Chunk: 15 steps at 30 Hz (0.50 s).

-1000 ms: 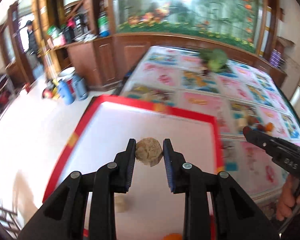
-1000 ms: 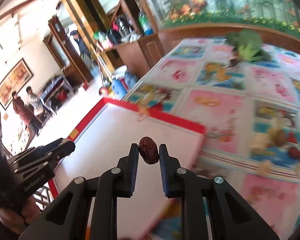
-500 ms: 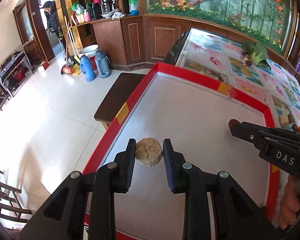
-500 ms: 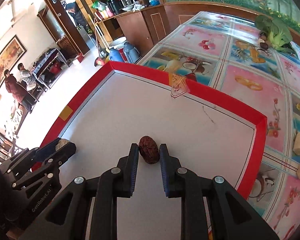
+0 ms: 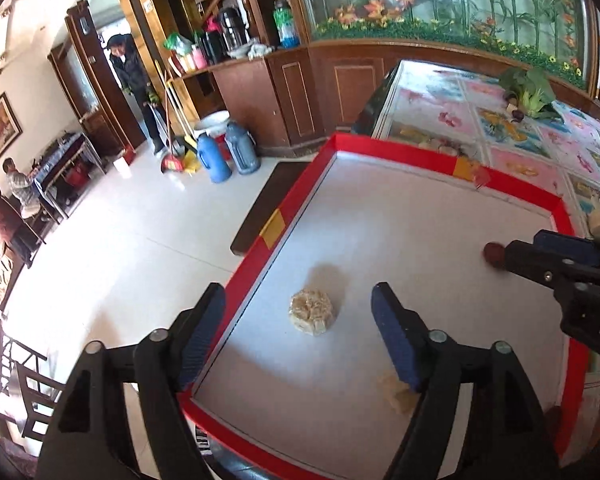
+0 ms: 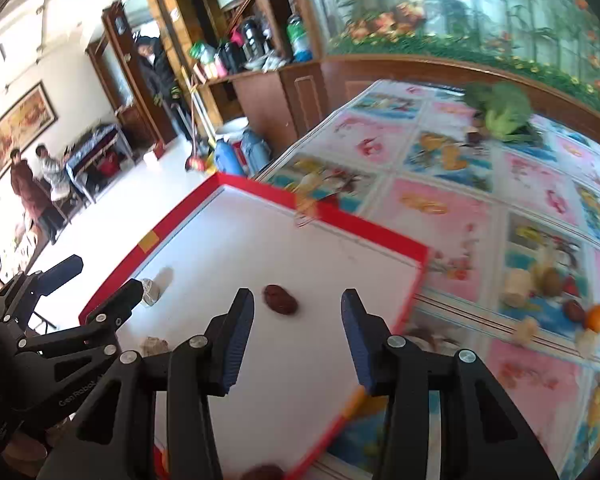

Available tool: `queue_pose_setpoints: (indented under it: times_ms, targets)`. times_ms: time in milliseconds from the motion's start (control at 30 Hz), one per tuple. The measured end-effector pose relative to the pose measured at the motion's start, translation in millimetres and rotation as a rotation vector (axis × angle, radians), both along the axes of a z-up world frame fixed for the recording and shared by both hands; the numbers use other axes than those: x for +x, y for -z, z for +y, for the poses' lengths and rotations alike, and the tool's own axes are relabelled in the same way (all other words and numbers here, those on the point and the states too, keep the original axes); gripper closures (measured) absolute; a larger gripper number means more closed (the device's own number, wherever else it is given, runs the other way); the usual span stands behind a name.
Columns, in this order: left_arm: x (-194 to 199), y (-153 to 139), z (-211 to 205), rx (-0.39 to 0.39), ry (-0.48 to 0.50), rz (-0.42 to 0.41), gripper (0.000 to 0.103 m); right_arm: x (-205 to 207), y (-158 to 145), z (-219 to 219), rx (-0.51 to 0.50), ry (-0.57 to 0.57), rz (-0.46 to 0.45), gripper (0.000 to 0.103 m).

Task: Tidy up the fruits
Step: 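Carry the bread piece and date into the tray and open both grippers, then move both grippers back toward the bread cubes on the table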

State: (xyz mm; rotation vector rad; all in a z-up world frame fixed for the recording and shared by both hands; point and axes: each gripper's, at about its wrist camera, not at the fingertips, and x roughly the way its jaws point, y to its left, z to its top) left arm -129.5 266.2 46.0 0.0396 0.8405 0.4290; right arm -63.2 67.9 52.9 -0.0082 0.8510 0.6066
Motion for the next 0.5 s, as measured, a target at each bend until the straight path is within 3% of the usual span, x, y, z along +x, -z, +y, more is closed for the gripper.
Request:
queue_pose_setpoints:
  times_ms: [500]
  targets:
    - [-20,-57,-89,0.095,0.176,-0.125,0.016,-22,-26,-93,0.100,0.134,-0.060,0.057]
